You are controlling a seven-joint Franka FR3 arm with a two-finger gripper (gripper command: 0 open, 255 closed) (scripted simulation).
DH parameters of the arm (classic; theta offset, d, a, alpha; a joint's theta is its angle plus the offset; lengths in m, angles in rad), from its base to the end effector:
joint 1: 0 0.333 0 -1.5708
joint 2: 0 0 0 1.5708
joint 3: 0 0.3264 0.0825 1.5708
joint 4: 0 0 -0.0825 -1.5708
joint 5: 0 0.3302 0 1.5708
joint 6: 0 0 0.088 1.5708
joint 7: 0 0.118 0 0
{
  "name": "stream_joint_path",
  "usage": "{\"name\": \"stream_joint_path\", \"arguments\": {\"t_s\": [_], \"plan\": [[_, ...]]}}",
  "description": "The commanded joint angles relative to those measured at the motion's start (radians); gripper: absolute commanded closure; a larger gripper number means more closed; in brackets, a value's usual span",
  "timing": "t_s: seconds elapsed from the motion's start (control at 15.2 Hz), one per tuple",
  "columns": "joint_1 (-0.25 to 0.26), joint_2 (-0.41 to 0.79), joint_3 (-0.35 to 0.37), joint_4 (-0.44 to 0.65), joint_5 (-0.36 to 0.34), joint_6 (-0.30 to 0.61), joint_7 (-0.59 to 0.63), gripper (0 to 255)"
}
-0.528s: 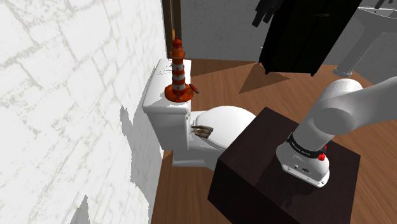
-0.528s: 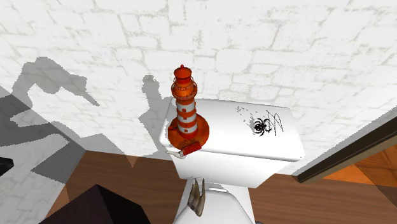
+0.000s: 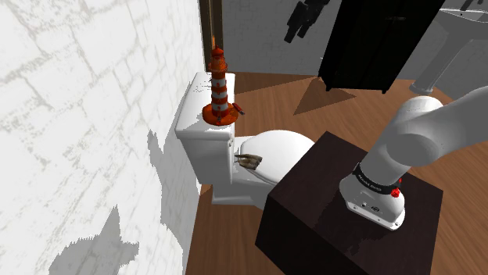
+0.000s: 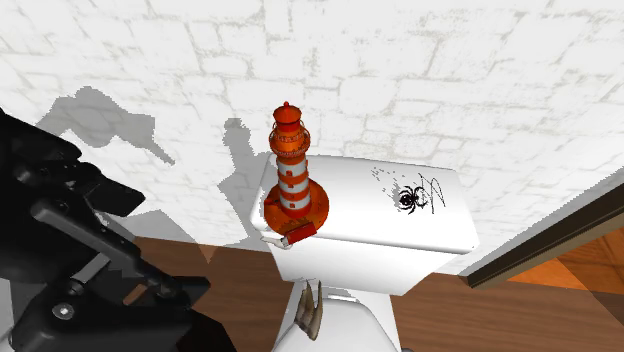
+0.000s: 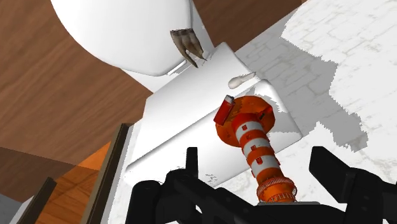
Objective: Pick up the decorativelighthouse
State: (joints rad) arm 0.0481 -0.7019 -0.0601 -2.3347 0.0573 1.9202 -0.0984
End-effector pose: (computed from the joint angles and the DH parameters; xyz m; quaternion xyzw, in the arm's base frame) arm 0.3050 -0.0054 0.6090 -0.9878 -0.0411 -0.1447 0.0403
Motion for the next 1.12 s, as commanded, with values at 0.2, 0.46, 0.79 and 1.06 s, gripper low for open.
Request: {"name": "stream_joint_path", "arguments": {"t_s": [0.2, 0.46, 0.79, 1.06], "plan": [[0.044, 0.134, 0.015, -0.003, 0.046, 0.174, -0.016, 0], [0.079, 0.253, 0.024, 0.025, 0.083, 0.294, -0.038, 0], [0.122, 0.412, 0.036, 0.090, 0.135, 0.424, -0.072, 0], [0.151, 0.534, 0.046, 0.160, 0.175, 0.503, -0.104, 0]]}}
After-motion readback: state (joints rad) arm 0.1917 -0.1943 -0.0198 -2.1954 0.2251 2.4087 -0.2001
